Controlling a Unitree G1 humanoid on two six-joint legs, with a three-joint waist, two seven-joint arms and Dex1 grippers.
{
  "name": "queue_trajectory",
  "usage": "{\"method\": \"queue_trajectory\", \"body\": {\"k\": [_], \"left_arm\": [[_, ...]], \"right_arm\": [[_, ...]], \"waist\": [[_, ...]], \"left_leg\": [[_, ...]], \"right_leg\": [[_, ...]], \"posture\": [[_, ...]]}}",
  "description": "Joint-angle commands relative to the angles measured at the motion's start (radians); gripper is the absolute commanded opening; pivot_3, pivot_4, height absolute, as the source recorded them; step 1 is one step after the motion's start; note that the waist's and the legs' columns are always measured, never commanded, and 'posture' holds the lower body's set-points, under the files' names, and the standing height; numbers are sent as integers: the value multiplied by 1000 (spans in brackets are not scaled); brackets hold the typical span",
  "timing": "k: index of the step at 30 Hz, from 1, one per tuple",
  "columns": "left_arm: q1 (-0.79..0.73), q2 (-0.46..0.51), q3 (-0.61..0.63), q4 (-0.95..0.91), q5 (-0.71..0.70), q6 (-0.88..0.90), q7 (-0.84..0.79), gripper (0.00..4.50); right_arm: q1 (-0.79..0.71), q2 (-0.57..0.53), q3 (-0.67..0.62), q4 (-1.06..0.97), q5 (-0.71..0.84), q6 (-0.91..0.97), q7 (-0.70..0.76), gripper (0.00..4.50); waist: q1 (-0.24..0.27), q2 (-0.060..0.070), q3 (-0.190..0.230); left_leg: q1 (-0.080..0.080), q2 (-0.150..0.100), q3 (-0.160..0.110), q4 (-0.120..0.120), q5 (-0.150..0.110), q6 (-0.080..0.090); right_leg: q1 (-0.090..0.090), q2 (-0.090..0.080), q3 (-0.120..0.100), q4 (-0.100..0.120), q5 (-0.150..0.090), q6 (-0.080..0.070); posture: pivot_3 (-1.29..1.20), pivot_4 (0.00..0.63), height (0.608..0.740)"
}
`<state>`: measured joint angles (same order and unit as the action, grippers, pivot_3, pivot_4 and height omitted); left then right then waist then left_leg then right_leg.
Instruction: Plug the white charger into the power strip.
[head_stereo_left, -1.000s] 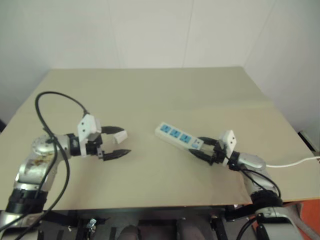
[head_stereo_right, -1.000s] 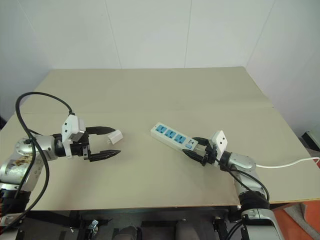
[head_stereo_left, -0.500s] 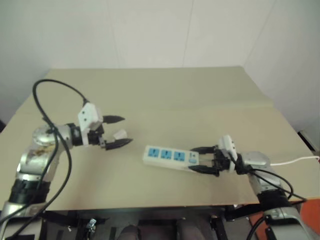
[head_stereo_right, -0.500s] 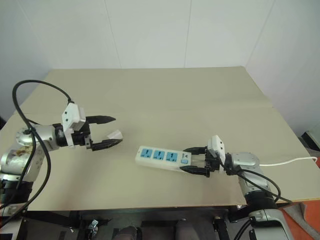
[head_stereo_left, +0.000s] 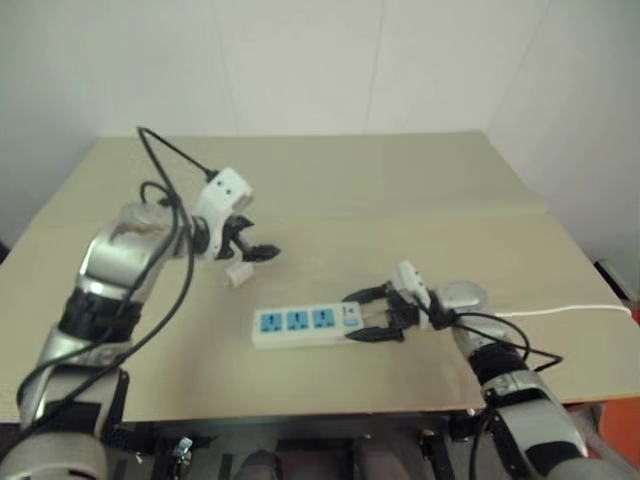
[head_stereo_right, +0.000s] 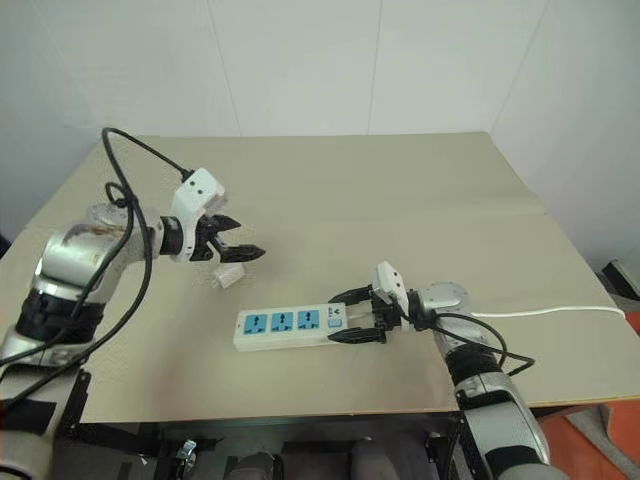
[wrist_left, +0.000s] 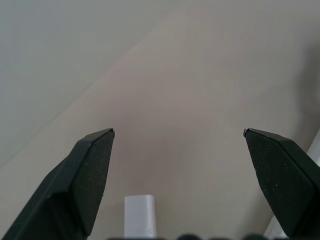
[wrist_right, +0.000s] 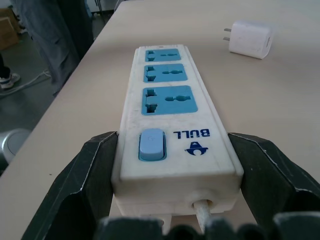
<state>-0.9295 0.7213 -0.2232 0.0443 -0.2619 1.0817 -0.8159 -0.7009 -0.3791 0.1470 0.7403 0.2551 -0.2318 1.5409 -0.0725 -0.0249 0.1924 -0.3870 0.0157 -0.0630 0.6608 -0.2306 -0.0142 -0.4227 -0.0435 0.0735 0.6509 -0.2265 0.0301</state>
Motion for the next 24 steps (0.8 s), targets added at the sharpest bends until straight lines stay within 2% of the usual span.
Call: {"method": "queue_trajectory", "body": {"k": [1, 5, 14, 19, 24], "left_arm": [[-79, 10, -72, 61, 55, 40, -2, 4500], [-189, 27, -163, 226, 89, 0, -109, 4500], [-415, -113, -304, 795, 290, -299, -260, 4500], [-451, -178, -298, 981, 351, -350, -301, 4500], [-447, -217, -302, 1069, 415, -390, -299, 4500]], "right_arm": [[-23, 19, 10, 42, -27, -56, 19, 3385], [-25, 28, 17, 83, -53, -90, 3, 3385], [-3, 45, 22, 96, -84, -120, -36, 3385], [31, 46, 23, 64, -84, -117, -58, 3385], [57, 53, 27, 34, -82, -105, -78, 3385]], "waist": [[-1, 0, 0], [-5, 0, 0], [-19, 0, 0], [-25, 0, 0], [-26, -1, -1]], "left_leg": [[0, 0, 0, 0, 0, 0], [2, 0, 0, 0, 0, 0], [4, -1, 1, 0, 0, -1], [3, -1, 0, 0, 0, -1], [3, -1, 0, 0, 0, -1]], "right_leg": [[0, 0, 0, 0, 0, 0], [0, 0, 1, 3, 0, 0], [1, 0, 1, 4, -2, 2], [1, 1, 1, 5, -2, 2], [1, 1, 1, 5, -4, 6]], "posture": [[0, 150, 740], [0, 150, 740], [0, 150, 740], [0, 150, 740], [0, 150, 740]]}}
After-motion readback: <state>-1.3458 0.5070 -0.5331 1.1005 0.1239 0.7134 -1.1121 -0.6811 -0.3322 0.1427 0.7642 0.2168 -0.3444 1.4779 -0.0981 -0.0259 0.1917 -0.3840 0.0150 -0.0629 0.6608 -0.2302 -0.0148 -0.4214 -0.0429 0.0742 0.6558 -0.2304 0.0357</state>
